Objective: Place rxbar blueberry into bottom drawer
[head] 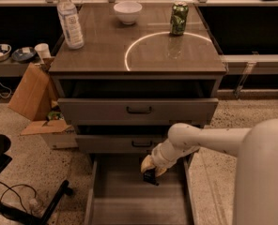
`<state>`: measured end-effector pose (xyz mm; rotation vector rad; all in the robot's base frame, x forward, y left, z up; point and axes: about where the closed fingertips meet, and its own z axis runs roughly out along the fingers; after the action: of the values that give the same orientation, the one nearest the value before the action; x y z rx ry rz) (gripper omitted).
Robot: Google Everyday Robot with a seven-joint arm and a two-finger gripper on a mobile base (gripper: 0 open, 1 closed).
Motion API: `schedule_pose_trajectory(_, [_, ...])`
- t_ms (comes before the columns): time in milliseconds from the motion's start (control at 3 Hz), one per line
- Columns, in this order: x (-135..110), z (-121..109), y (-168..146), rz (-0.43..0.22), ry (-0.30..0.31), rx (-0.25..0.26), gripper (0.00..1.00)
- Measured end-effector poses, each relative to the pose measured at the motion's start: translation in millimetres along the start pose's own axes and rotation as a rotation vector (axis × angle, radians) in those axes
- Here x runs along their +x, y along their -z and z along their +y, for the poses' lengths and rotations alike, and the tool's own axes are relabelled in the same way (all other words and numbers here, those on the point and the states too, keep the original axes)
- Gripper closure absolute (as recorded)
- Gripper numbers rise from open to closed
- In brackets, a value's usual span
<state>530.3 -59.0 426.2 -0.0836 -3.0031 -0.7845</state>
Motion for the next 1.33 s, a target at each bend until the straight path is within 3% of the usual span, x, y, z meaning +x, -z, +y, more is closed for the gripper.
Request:
schedule_pose_trajectory(333, [-3.5,-14.9,-74.4,0.061,-0.041,0.016,1.00])
schedule_pose_trajectory(667, [2.5,-32.9,-125.1,0.052,-0.101,0.021,1.00])
schedule_pose_trajectory(1000, [8.4,-52.6,-134.7,-0.027,-0.167,0.067,1.00])
schedule_pose_trajectory(1333, [36.0,-61.2,-143.7,-0.034,-0.242,0.070,0.74])
